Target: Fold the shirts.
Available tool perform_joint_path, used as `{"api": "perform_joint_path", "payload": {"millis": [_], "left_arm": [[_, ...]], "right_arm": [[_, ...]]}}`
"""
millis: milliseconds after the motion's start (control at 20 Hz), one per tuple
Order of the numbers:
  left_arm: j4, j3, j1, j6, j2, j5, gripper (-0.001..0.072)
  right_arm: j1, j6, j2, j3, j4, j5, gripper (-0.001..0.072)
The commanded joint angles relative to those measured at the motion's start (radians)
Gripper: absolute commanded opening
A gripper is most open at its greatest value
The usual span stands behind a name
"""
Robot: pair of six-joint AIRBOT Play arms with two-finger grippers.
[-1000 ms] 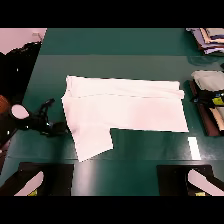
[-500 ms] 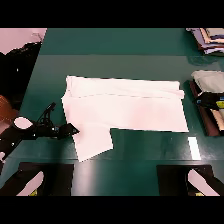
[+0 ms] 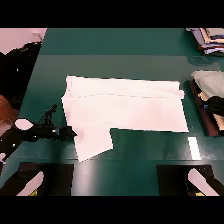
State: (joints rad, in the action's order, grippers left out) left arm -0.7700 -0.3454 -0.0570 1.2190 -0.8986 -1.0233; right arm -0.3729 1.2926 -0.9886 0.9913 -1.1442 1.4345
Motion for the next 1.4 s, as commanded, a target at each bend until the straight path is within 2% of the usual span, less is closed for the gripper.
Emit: {"api": "perform_joint_path", "payload": {"millis": [0,150,200,250,350,400,550,750,800,900,950,1000,1100,1350], "left_arm": [[0.008,-0.002,-0.001,-0.033,0.001,-0.014,0.0029],[0.007,-0.039,-0.001,-0.031,0.001,-0.033,0.0031],[0.008,-0.059,-0.001,-0.031,0.001,-0.041,0.0032],[0.008,-0.079,-0.001,-0.031,0.001,-0.045,0.0031],[0.008,-0.107,-0.001,-0.031,0.001,-0.043,0.0032],[0.008,-0.114,-0.001,-0.031,0.001,-0.044,0.0032],[0.010,-0.116,-0.001,-0.031,0.001,-0.043,0.0032],[0.009,-0.116,-0.001,-0.031,0.001,-0.043,0.0032],[0.009,-0.116,-0.001,-0.031,0.001,-0.043,0.0032],[0.006,-0.116,-0.001,-0.030,0.001,-0.053,0.0031],[-0.002,-0.117,-0.001,-0.019,0.002,-0.076,0.0031],[-0.033,-0.125,-0.001,0.009,0.002,-0.108,0.0030],[-0.126,-0.151,-0.001,0.048,0.018,-0.188,0.0029],[-0.286,-0.127,-0.001,0.167,0.243,-0.372,0.0029]], "right_arm": [[-0.053,0.000,0.000,-0.092,0.000,-0.004,0.0375],[-0.130,0.000,0.000,-0.232,-0.001,-0.042,0.0389],[-0.159,-0.004,-0.002,-0.273,-0.001,-0.056,0.0470],[-0.185,-0.004,-0.014,-0.309,0.002,-0.065,0.0513],[-0.218,-0.004,-0.071,-0.373,0.003,-0.075,0.0495],[-0.225,-0.007,-0.108,-0.396,0.013,-0.088,0.0437],[-0.217,-0.057,-0.196,-0.430,0.151,-0.163,0.0431],[-0.130,-0.055,-0.240,-0.414,0.185,-0.262,0.0423],[-0.108,-0.055,-0.237,-0.404,0.183,-0.275,0.0315],[-0.076,-0.056,-0.227,-0.376,0.176,-0.278,0.0169],[-0.063,-0.056,-0.215,-0.363,0.168,-0.264,0.0066],[-0.055,-0.056,-0.198,-0.351,0.152,-0.245,0.0022],[-0.034,-0.056,-0.144,-0.330,0.091,-0.193,0.0016],[0.011,-0.031,0.063,-0.325,-0.072,-0.019,0.0015]]}}
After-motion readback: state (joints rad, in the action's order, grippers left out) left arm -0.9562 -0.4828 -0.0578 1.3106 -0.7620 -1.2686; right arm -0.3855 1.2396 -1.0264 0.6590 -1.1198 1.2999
